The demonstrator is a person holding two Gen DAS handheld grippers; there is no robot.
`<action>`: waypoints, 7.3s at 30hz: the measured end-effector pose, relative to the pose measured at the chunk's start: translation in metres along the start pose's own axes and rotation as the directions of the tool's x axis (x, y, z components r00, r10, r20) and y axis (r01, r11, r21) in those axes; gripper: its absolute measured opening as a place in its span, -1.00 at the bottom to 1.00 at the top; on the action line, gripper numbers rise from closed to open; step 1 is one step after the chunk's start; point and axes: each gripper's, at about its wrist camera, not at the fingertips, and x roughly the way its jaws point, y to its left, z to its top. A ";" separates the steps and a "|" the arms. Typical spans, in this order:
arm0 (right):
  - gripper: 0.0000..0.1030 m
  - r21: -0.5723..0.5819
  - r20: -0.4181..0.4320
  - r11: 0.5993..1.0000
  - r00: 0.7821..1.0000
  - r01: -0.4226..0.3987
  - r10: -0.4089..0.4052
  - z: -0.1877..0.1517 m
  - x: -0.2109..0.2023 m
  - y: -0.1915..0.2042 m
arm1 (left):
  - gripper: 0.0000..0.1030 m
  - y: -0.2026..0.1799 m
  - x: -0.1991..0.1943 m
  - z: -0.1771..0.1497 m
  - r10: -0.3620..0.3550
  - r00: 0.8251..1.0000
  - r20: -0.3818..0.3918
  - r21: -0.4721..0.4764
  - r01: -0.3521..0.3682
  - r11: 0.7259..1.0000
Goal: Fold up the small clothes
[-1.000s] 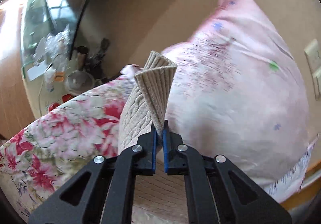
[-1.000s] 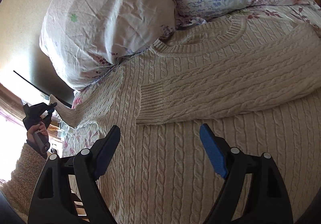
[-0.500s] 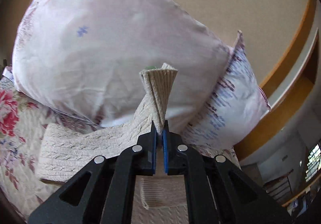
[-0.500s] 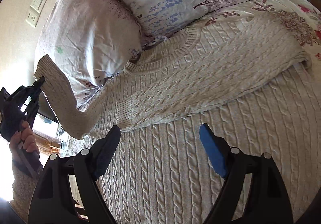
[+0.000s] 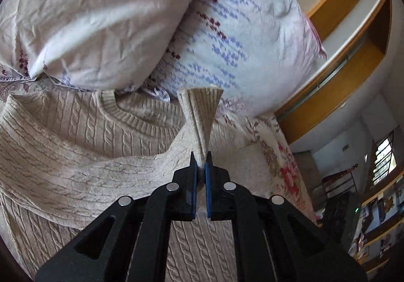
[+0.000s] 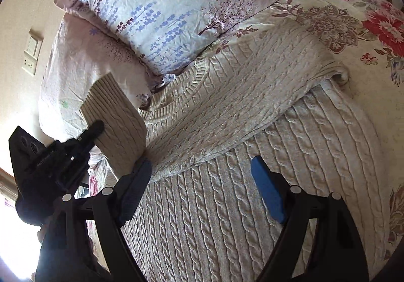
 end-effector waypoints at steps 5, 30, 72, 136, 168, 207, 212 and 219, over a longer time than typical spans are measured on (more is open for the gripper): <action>0.60 0.015 0.011 1.000 1.000 -0.020 0.020 0.010 0.000 -0.007 | -0.90 -0.005 0.026 -0.025 0.027 0.995 -0.100 0.050 -0.022 0.998; -0.11 -0.169 -0.150 0.979 0.979 0.111 -0.136 0.031 0.071 0.007 | 0.87 0.042 -0.063 -0.096 0.394 0.918 -0.052 0.228 -0.373 0.899; -0.88 -0.155 0.090 0.947 0.959 0.281 -0.269 0.095 0.010 0.015 | 0.96 0.077 -0.071 -0.115 0.485 0.868 -0.101 0.110 -0.475 0.873; -0.37 -0.001 -0.355 1.000 0.935 -0.025 0.023 -0.078 -0.125 -0.093 | -0.08 0.103 -0.184 -0.222 0.150 0.978 -0.148 -0.284 -0.187 0.941; -0.82 -0.009 -0.210 0.984 0.962 -0.179 0.173 -0.041 -0.142 -0.071 | -0.86 0.106 -0.179 -0.176 0.124 0.990 -0.073 -0.326 -0.141 0.935; -0.82 -0.027 0.110 0.952 0.946 -0.304 0.305 0.089 -0.080 -0.011 | -0.87 0.112 -0.124 -0.001 0.244 0.958 0.151 -0.279 -0.195 0.940; -0.82 -0.002 0.126 0.955 0.947 -0.297 0.295 0.102 -0.069 -0.011 | -0.87 0.112 -0.113 0.017 0.247 0.956 0.156 -0.269 -0.200 0.942; -0.82 0.019 0.140 0.957 0.948 -0.291 0.286 0.120 -0.054 -0.008 | -0.87 0.118 -0.104 0.037 0.244 0.954 0.172 -0.279 -0.190 0.941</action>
